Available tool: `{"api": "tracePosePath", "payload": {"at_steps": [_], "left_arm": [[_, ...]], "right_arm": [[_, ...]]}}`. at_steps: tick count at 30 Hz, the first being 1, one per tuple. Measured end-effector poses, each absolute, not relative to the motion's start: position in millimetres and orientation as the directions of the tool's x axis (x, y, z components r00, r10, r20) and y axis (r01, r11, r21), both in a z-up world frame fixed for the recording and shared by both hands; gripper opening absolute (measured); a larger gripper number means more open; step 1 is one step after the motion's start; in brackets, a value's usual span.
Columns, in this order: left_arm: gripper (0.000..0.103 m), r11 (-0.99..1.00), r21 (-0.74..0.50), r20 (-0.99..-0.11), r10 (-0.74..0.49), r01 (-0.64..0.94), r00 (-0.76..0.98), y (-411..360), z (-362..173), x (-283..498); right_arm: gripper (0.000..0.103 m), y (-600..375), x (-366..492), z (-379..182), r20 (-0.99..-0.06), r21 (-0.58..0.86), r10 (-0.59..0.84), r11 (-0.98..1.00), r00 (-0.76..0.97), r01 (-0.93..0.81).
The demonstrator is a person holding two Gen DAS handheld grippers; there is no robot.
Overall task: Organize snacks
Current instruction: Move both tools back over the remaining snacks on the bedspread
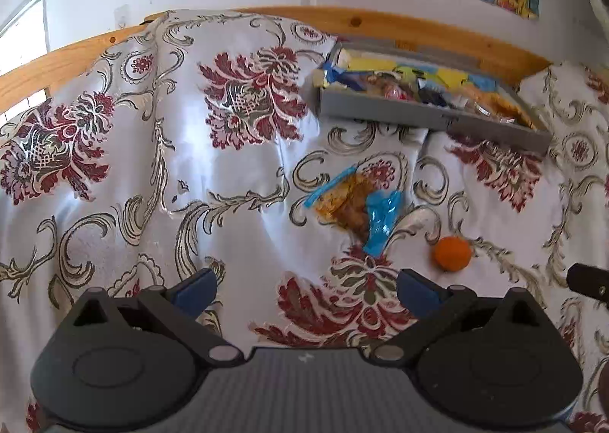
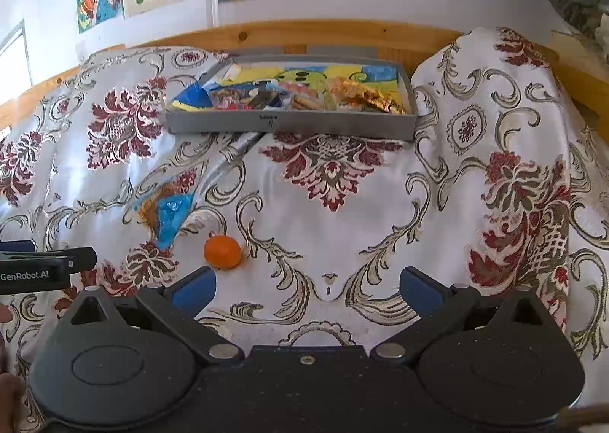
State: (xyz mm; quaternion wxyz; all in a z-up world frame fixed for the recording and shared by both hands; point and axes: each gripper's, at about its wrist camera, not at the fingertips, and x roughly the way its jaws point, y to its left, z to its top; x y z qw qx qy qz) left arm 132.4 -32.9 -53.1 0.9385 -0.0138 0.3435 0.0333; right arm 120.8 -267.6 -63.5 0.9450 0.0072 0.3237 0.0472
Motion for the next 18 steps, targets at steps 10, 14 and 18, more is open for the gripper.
{"api": "tracePosePath", "payload": {"at_steps": [10, 14, 18], "left_arm": [[0.102, 0.998, 0.058, -0.683, 0.050, -0.013, 0.729, -31.7, -58.6, 159.0], [0.102, 0.997, 0.059, -0.726, 0.012, 0.044, 0.687, -33.8, -63.6, 172.4], [0.102, 0.994, 0.073, -0.746, -0.001, 0.083, 0.665, -37.0, -67.4, 181.8]], "right_arm": [[0.102, -247.1, 141.8, -68.2, -0.643, -0.075, 0.124, 0.972, 0.756, -0.223], [0.102, -231.3, 151.5, -74.3, -0.628, -0.182, 0.127, 0.935, 0.768, -0.303], [0.102, -218.6, 161.3, -83.6, -0.619, -0.242, 0.155, 0.895, 0.770, -0.375]]}}
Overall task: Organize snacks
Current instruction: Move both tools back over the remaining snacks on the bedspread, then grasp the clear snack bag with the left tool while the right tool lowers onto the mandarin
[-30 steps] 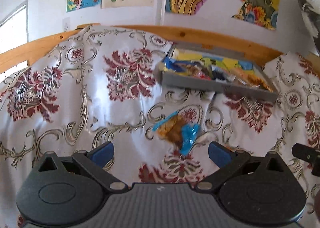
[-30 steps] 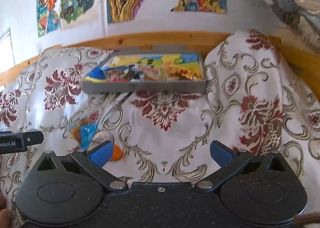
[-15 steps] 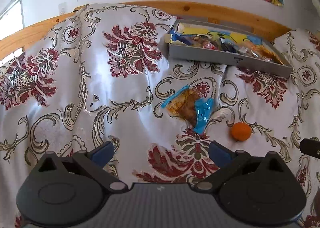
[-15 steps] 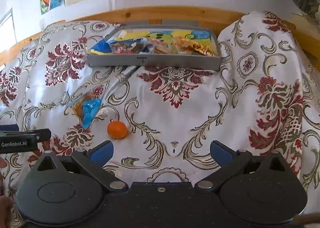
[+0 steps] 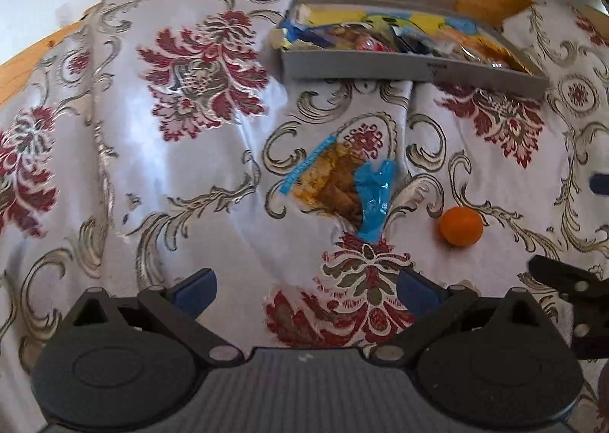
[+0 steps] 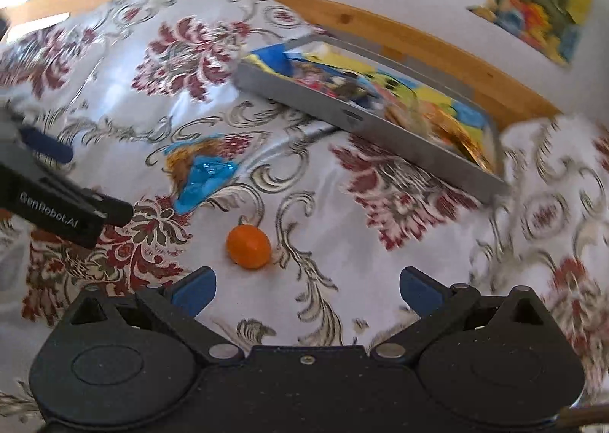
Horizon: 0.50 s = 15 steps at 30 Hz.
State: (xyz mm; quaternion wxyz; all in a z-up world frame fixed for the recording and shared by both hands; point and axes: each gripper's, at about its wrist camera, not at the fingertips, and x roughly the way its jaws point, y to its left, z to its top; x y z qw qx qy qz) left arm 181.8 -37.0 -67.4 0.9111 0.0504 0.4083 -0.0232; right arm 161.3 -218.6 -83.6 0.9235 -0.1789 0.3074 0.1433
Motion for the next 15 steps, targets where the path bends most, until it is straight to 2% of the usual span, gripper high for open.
{"api": "tracePosePath", "payload": {"at_steps": [5, 9, 15], "left_arm": [[0.102, 0.978, 0.140, -0.754, 0.002, 0.157, 0.657, -41.4, -72.5, 194.4], [0.102, 0.962, 0.198, -0.709, 0.007, 0.190, 0.705, -43.1, -73.7, 200.9], [0.102, 0.956, 0.186, -0.686, -0.039, 0.227, 0.727, -40.2, -75.1, 219.5]], "right_arm": [[0.102, -205.1, 170.5, -97.2, -0.614, -0.306, 0.207, 0.827, 0.761, -0.472], [0.102, -198.6, 177.9, -107.0, -0.615, -0.334, 0.231, 0.790, 0.754, -0.514], [0.102, -192.3, 189.7, -118.4, -0.620, -0.328, 0.265, 0.767, 0.738, -0.551]]}}
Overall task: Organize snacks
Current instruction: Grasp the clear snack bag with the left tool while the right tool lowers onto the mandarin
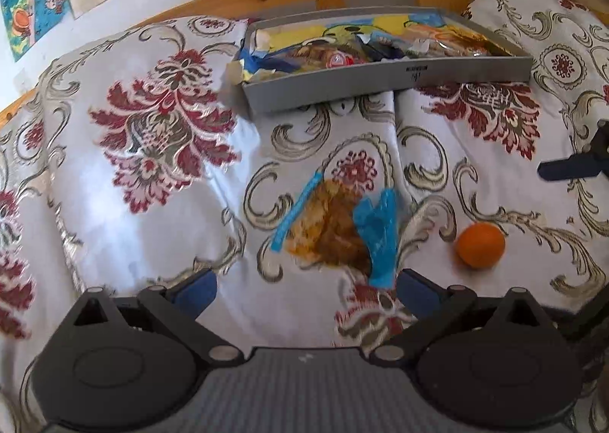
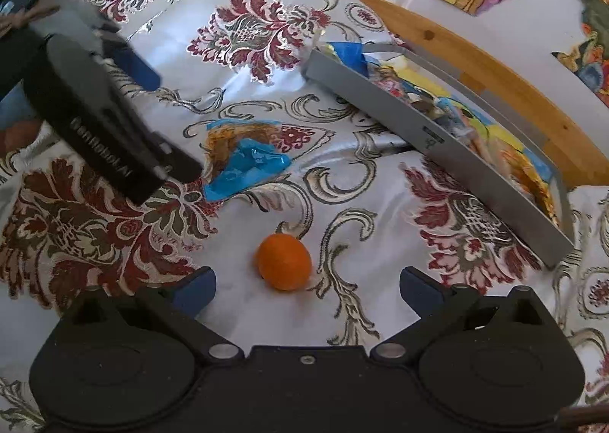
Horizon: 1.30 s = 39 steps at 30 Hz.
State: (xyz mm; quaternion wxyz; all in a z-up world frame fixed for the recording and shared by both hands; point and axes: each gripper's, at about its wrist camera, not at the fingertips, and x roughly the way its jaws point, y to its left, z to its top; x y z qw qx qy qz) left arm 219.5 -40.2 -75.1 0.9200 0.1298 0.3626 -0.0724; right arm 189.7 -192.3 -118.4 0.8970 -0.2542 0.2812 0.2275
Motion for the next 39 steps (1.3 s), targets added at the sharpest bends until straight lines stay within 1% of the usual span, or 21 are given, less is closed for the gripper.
{"api": "tracePosePath", "payload": {"at_steps": [6, 13, 20, 25, 28, 31, 32, 36, 39], "left_arm": [[0.102, 0.944, 0.199, -0.680, -0.061, 0.264, 0.731, -43.7, -83.3, 239.2], [0.102, 0.935, 0.200, -0.665, -0.090, 0.293, 0.742, -49.9, -91.0, 255.4], [0.102, 0.912, 0.190, -0.685, -0.142, 0.364, 0.714, -53.1, -99.8, 269.4], [0.102, 0.919, 0.137, -0.690, -0.180, 0.370, 0.701, -45.2, -104.3, 274.5], [0.102, 0.920, 0.125, -0.686, -0.191, 0.372, 0.702, -42.9, -105.4, 274.1], [0.101, 0.917, 0.123, -0.683, -0.199, 0.379, 0.703, -42.6, -105.3, 273.1], [0.099, 0.916, 0.125, -0.683, -0.200, 0.381, 0.703, -42.7, -105.1, 272.4], [0.094, 0.909, 0.130, -0.683, -0.207, 0.395, 0.700, -44.3, -103.8, 270.1], [0.091, 0.908, 0.130, -0.686, -0.207, 0.397, 0.697, -44.5, -103.3, 269.7]], "right_arm": [[0.102, -194.7, 199.8, -124.7, -0.642, -0.240, 0.296, 0.798, 0.707, -0.552], [0.101, -197.3, 207.2, -130.4, -0.651, -0.176, 0.324, 0.816, 0.687, -0.551], [0.097, -199.0, 217.0, -134.8, -0.651, -0.114, 0.353, 0.830, 0.672, -0.546], [0.093, -199.0, 222.9, -136.7, -0.647, -0.076, 0.374, 0.836, 0.664, -0.544], [0.088, -196.6, 222.3, -136.3, -0.640, -0.073, 0.384, 0.832, 0.666, -0.550], [0.079, -194.4, 222.0, -136.1, -0.635, -0.073, 0.394, 0.825, 0.664, -0.560], [0.077, -194.0, 222.1, -136.2, -0.636, -0.070, 0.398, 0.824, 0.661, -0.563], [0.063, -192.9, 222.7, -136.5, -0.642, -0.042, 0.421, 0.815, 0.641, -0.577], [0.059, -192.7, 222.9, -136.9, -0.645, -0.030, 0.426, 0.815, 0.634, -0.578]]}}
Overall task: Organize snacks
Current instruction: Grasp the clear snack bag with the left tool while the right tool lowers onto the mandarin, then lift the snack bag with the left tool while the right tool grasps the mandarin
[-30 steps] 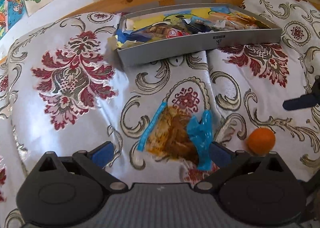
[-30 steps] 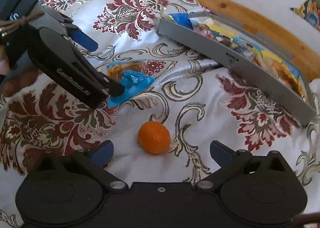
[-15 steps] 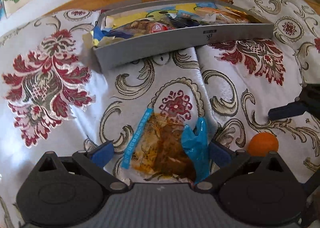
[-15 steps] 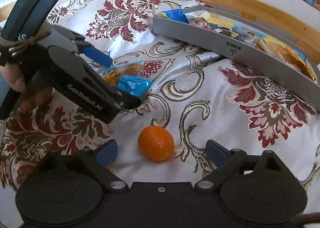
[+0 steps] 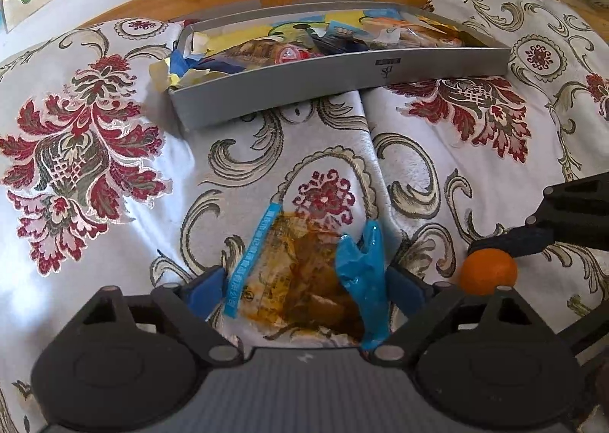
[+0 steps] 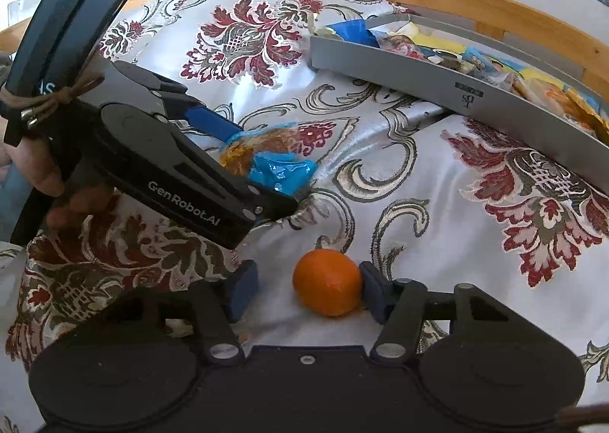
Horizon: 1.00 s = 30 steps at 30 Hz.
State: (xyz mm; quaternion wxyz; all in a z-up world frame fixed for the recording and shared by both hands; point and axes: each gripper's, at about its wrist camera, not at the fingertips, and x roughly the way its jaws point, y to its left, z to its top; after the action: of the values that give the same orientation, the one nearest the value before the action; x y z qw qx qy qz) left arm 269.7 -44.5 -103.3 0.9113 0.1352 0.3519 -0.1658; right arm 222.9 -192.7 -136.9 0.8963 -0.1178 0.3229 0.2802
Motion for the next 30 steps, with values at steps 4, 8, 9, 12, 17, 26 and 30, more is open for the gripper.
{"api": "tracePosePath", "payload": {"at_steps": [4, 8, 9, 12, 17, 26, 30], "left_arm": [[0.086, 0.907, 0.126, -0.690, -0.210, 0.401, 0.692, -44.4, -102.9, 269.0], [0.081, 0.910, 0.128, -0.687, -0.206, 0.395, 0.697, -45.0, -103.5, 266.6], [0.080, 0.910, 0.131, -0.685, -0.203, 0.393, 0.699, -45.6, -103.4, 265.6], [0.072, 0.910, 0.154, -0.679, -0.187, 0.386, 0.710, -48.9, -102.8, 260.7], [0.059, 0.905, 0.217, -0.656, -0.142, 0.366, 0.741, -59.7, -102.7, 249.9], [0.049, 0.891, 0.320, -0.612, -0.064, 0.322, 0.788, -76.7, -104.0, 235.7], [0.048, 0.885, 0.349, -0.604, -0.039, 0.309, 0.796, -79.4, -103.5, 231.8]], "right_arm": [[0.058, -193.6, 224.0, -136.6, -0.647, -0.017, 0.426, 0.821, 0.633, -0.570], [0.055, -195.2, 224.8, -136.4, -0.647, -0.006, 0.426, 0.826, 0.632, -0.563], [0.054, -195.2, 224.7, -136.3, -0.647, -0.007, 0.425, 0.827, 0.633, -0.563], [0.050, -195.5, 224.5, -136.3, -0.648, -0.008, 0.424, 0.827, 0.633, -0.563], [0.042, -195.4, 223.5, -136.6, -0.646, -0.018, 0.414, 0.831, 0.641, -0.555], [0.038, -194.7, 222.3, -136.0, -0.646, -0.025, 0.403, 0.837, 0.648, -0.546], [0.038, -192.0, 220.1, -135.6, -0.649, -0.052, 0.384, 0.838, 0.656, -0.543]]}}
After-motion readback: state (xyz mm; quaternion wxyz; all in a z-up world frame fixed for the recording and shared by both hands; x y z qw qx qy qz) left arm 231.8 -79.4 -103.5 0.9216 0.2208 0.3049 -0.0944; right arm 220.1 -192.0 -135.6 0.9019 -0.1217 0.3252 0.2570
